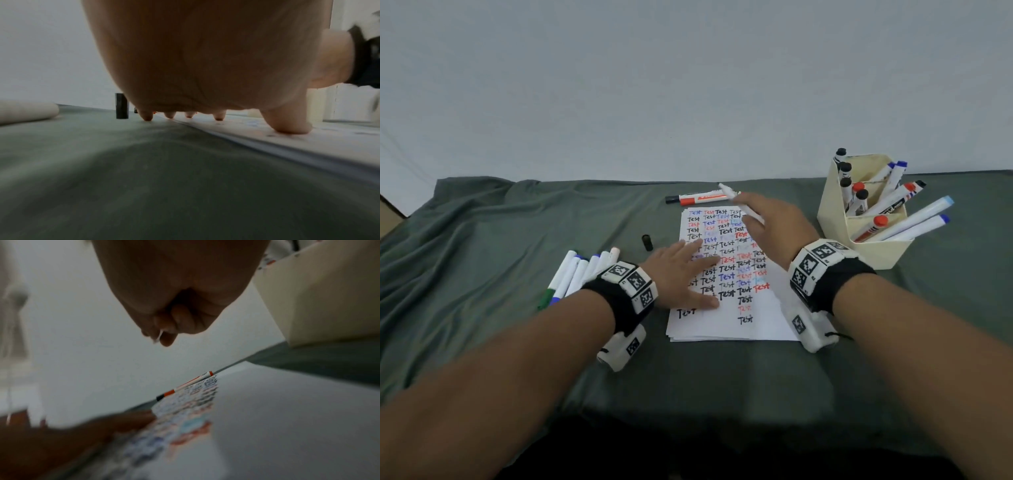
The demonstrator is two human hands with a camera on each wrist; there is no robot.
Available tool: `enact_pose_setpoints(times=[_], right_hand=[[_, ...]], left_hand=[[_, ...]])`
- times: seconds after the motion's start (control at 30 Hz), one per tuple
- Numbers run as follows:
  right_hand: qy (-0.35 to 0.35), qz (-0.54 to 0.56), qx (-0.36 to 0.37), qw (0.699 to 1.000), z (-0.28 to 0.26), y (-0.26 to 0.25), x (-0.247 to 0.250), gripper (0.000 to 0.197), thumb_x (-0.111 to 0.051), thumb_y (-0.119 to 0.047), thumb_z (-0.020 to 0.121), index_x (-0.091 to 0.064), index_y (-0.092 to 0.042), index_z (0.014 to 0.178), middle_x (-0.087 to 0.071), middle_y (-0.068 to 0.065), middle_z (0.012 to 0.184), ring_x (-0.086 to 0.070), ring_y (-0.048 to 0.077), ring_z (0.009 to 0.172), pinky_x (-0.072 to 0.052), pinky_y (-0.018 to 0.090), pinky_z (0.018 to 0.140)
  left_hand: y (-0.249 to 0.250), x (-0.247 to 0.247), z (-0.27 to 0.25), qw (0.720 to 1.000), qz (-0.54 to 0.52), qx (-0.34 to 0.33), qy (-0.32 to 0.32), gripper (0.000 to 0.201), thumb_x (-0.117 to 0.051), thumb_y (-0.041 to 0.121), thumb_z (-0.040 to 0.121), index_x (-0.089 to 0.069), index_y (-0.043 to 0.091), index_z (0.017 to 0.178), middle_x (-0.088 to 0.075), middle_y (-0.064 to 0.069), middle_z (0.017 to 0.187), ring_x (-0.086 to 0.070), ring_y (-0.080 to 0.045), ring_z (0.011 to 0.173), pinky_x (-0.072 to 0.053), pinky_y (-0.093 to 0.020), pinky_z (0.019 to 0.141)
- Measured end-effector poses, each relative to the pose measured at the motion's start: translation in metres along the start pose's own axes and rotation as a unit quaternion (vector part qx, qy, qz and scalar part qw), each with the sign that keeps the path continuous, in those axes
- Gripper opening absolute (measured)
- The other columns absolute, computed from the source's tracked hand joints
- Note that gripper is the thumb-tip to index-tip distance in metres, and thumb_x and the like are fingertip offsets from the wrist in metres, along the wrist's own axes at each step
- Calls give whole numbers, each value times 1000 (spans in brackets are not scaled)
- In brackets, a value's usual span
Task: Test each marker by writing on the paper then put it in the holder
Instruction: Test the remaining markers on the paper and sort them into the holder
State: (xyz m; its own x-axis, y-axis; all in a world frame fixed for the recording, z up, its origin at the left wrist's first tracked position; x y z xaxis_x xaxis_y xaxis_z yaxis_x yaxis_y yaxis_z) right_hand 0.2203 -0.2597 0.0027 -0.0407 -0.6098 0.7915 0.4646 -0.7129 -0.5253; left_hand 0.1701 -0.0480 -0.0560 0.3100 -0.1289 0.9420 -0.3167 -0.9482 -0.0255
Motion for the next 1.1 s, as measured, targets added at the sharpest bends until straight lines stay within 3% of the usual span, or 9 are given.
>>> enact_pose_setpoints(times=[0.1,0.27,0.4,0.5,0.77,0.8,0.9,1.0,1.1], right_hand=[[47,212,-67,974,-12,3,5,30,-67,-17,95,-71,-37,117,-71,-10,96,-60,1,54,-47,11,53],[51,513,-135,846,-34,12,1,47,-74,5,86,-68,-25,121,-69,-3,79,-62,14,66,-52,25,60],[79,668,-209,710,-53,25,-10,12,-66,-15,98,-74,-17,107,-64,0,72,-55,13,65,-48,23,59],[116,703,-233,662,-66,34,-16,15,-61,-27,102,-71,-16,100,-57,0,72,-52,13,61,-45,24,55],[132,679,-226,686,-82,42,-24,10,-59,-18,102,-61,-9,100,-73,8,84,-65,15,58,-58,25,57],[133,669,-222,696,-82,43,-24,5,-62,-13,101,-59,-9,99,-72,9,82,-64,16,58,-57,25,56],[159,606,-208,752,-83,47,-22,28,-73,5,86,-55,-16,93,-70,7,73,-59,17,54,-51,26,51],[169,522,-202,811,-86,49,-21,27,-80,-3,76,-65,-23,83,-68,3,68,-60,17,56,-50,27,52],[151,476,-199,843,-86,49,-23,25,-83,-9,74,-67,-27,70,-67,-1,66,-63,17,58,-52,27,54]], left_hand=[[1,-3,-1,999,-40,13,-20,114,-24,106,52,2,55,151,11,9,167,6,-25,154,-7,-53,122],[0,-5,-3,994,-100,32,-9,109,-43,104,52,-8,59,145,3,15,164,3,-27,153,-11,-57,118],[0,-7,-4,991,-125,35,-19,110,-44,105,50,-7,61,144,7,16,164,7,-28,153,-10,-59,118],[1,-10,-2,993,-107,38,-36,119,-34,109,45,2,59,147,18,10,165,16,-30,152,0,-55,119],[6,-9,-3,993,-80,44,-71,131,-19,112,38,17,53,150,32,5,161,27,-29,149,11,-48,120],[6,-8,-4,993,-81,46,-73,132,-19,112,37,17,53,150,33,4,161,27,-29,149,12,-48,120],[8,-8,-4,993,-82,45,-78,132,-20,111,38,18,52,150,34,4,160,28,-29,148,13,-49,120],[7,-7,-4,992,-89,48,-79,128,-26,108,44,17,52,151,34,4,160,29,-28,148,13,-49,120],[7,-7,-5,991,-97,50,-79,125,-31,107,47,15,53,151,34,6,160,29,-27,148,13,-48,121]])
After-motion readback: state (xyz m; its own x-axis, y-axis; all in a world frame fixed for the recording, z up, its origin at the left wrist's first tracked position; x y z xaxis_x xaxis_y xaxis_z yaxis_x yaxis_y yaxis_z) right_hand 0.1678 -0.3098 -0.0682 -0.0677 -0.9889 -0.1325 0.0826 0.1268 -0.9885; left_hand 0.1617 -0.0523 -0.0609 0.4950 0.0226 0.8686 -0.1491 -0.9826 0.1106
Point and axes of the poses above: each hand's wrist, its own z-axis towards the middle knuckle, its own x-axis out of the back of the hand, y = z × x, the point moved 3 cm from there along z, towards the middle knuckle
